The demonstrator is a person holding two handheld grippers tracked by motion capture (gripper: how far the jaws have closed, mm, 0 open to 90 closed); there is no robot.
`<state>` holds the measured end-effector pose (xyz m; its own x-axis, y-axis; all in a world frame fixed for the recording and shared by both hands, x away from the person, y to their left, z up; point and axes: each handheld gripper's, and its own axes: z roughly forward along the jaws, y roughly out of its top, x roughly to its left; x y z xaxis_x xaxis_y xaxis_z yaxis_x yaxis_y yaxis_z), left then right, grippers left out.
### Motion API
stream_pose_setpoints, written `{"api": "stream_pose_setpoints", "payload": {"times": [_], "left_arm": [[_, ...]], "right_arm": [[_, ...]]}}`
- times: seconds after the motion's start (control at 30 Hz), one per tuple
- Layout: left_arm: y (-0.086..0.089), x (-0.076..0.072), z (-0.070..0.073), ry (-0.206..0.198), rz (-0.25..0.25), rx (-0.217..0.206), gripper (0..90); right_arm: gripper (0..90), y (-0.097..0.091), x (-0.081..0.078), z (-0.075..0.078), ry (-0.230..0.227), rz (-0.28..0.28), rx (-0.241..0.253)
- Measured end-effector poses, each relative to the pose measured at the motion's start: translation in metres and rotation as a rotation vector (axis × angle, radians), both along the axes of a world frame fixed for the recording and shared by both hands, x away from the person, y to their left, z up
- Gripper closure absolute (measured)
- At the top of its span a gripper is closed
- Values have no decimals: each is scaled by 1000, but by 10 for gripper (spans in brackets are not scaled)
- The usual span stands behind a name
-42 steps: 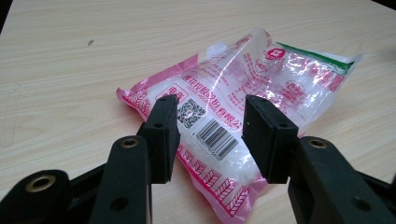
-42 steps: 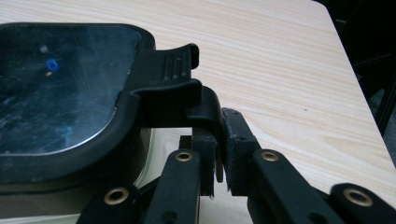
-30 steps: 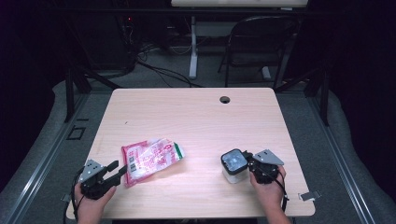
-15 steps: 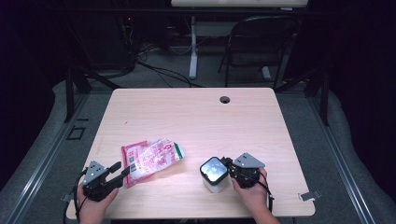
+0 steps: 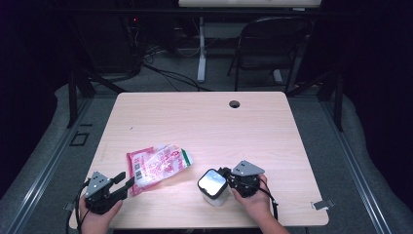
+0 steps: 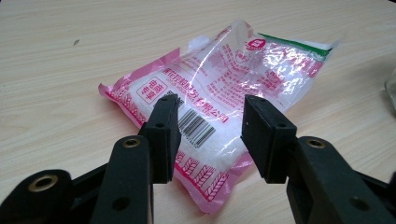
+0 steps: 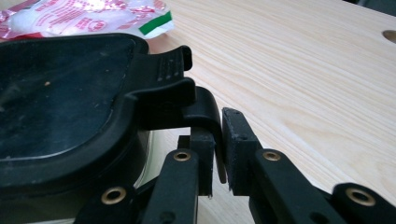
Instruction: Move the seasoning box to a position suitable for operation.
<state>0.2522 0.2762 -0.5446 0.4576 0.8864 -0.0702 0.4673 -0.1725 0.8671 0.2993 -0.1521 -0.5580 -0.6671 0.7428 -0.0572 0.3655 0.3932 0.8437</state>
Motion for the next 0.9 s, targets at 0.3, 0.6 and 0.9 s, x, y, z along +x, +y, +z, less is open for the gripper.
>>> {"api": "stream_pose_setpoints", "payload": {"times": [0.3,0.6,0.9], "left_arm": [[-2,1,0,0,-8,-1,568],[-3,2,0,-2,-15,1,567],[-5,2,1,-2,-21,0,567]], "right_arm": [[826,-2,4,-6,38,39,29],[806,-7,6,-11,74,60,45],[735,-12,4,-8,69,52,54]]}}
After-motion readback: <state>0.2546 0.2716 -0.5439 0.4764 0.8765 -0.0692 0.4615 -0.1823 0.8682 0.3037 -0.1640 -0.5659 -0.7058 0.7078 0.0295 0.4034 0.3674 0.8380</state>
